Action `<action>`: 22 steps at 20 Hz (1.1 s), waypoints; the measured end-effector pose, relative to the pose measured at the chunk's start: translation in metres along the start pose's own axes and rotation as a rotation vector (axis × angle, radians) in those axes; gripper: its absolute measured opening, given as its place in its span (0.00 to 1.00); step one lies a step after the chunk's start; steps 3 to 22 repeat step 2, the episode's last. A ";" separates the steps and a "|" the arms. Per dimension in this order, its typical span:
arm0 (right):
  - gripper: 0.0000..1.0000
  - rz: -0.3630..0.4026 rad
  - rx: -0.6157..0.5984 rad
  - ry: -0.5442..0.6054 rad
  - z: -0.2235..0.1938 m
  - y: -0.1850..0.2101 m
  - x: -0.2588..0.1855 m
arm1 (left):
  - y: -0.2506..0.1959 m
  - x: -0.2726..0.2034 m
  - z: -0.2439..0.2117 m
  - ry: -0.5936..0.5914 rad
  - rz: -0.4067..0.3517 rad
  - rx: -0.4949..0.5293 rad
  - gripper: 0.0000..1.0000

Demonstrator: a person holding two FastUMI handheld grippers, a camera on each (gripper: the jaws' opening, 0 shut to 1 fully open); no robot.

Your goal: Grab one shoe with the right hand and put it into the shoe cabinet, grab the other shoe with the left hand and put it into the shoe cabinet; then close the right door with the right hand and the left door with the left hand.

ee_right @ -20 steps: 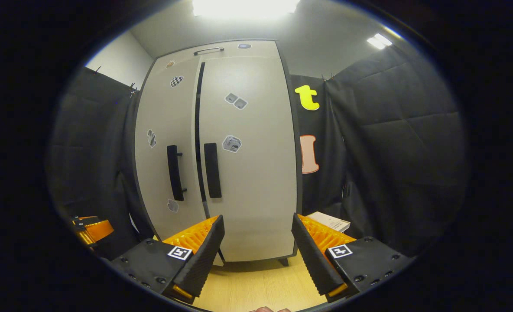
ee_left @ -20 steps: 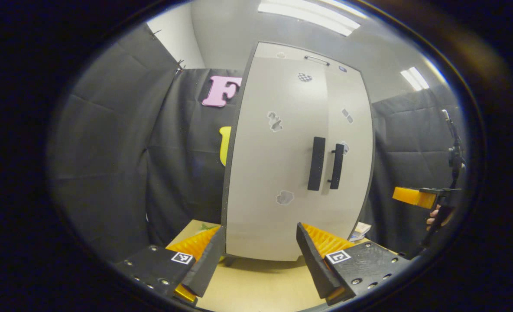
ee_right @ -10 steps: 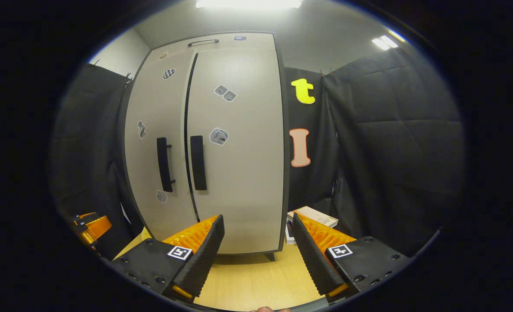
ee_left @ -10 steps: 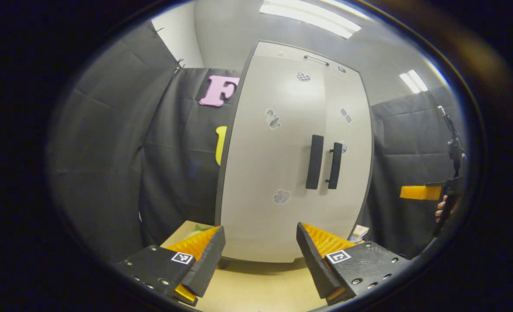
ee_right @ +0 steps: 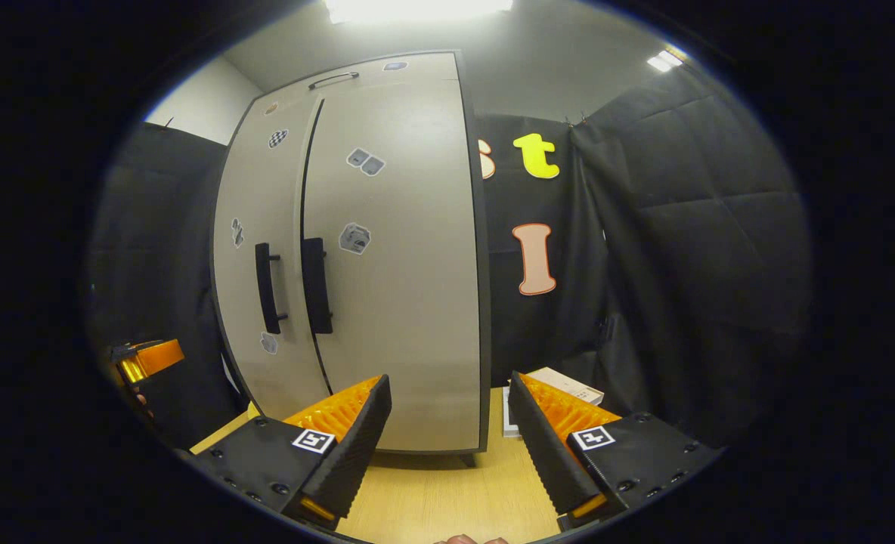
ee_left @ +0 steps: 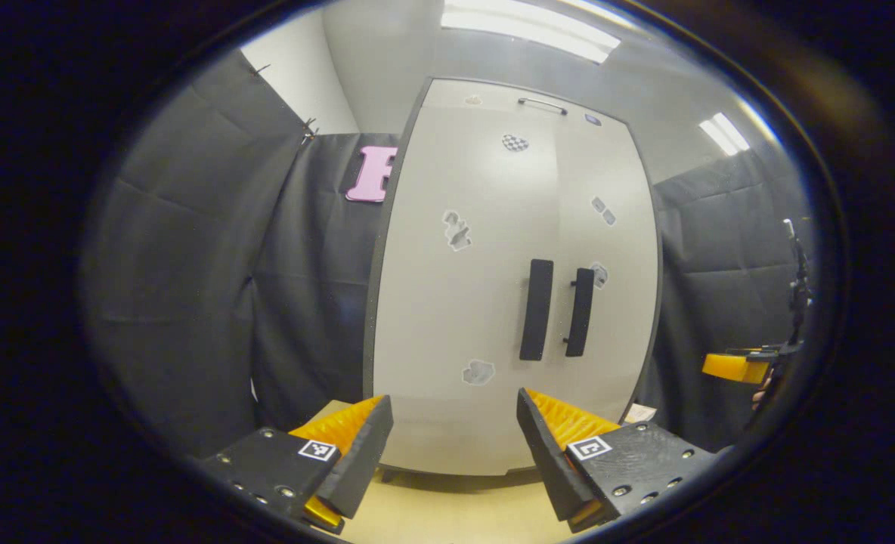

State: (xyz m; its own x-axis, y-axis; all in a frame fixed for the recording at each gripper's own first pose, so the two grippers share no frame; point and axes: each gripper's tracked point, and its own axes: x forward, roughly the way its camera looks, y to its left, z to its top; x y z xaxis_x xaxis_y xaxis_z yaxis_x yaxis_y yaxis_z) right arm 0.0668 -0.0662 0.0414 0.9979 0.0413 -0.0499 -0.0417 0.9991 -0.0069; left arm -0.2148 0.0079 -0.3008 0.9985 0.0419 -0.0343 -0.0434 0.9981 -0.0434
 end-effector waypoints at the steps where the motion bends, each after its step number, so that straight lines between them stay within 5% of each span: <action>1: 0.98 0.020 0.000 0.000 0.000 -0.009 0.003 | -0.006 0.005 0.004 -0.006 0.019 -0.010 0.99; 2: 0.98 0.045 0.006 -0.004 0.001 -0.015 0.007 | -0.011 0.008 0.008 -0.010 0.041 -0.030 0.94; 22: 0.98 0.045 0.006 -0.004 0.001 -0.015 0.007 | -0.011 0.008 0.008 -0.010 0.041 -0.030 0.94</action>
